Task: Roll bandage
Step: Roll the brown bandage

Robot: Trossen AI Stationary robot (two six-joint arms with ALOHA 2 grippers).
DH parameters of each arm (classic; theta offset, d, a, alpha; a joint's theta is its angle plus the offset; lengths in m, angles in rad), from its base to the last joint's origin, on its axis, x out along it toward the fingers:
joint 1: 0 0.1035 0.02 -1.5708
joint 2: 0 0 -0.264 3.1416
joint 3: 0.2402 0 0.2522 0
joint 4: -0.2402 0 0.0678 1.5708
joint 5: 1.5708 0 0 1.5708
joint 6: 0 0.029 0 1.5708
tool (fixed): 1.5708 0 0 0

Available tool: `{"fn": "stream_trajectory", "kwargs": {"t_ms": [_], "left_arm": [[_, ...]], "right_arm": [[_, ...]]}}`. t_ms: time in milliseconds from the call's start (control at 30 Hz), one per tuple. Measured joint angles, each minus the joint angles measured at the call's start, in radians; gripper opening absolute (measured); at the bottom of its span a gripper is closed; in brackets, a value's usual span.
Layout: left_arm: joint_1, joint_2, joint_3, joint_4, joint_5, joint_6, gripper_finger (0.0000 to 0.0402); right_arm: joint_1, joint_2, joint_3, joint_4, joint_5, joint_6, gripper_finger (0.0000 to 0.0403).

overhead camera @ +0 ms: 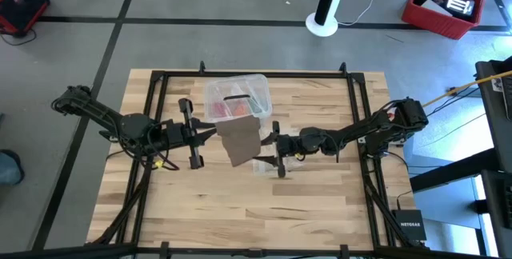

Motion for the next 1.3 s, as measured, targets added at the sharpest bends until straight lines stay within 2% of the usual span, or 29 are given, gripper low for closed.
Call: {"fn": "stream_trajectory", "kwargs": {"t_ms": [167,300,533,700,867,1067,1167,1300], "left_arm": [[0.000,0.000,0.000,0.008,-0.003,0.042,0.0000],[0.000,0.004,0.000,0.002,-0.004,0.041,0.0000],[0.000,0.004,0.000,0.004,-0.025,0.071,0.0000],[0.002,0.006,0.000,0.005,-0.118,0.190,0.0000],[0.025,0.007,0.000,0.006,-0.226,0.365,0.0000],[0.066,0.006,0.000,0.067,-0.466,0.551,0.0000],[0.078,-0.009,0.000,0.109,-0.450,0.551,0.0000],[0.046,-0.036,0.000,0.120,-0.345,0.461,0.0000]], "right_arm": [[0.012,0.000,0.028,0.009,-0.045,0.052,0.0160],[0.024,0.000,0.074,-0.056,-0.004,0.063,0.0118],[0.056,-0.001,0.121,-0.101,-0.006,0.076,0.0012],[0.136,-0.001,0.152,-0.064,-0.021,0.077,0.0017],[0.215,-0.001,0.222,-0.080,-0.022,-0.018,0.0007],[0.239,-0.001,0.276,-0.208,-0.021,-0.076,0.0004],[0.235,-0.001,0.277,-0.224,-0.016,-0.073,0.0005],[0.235,-0.001,0.277,-0.232,-0.018,-0.080,0.0003]]}}
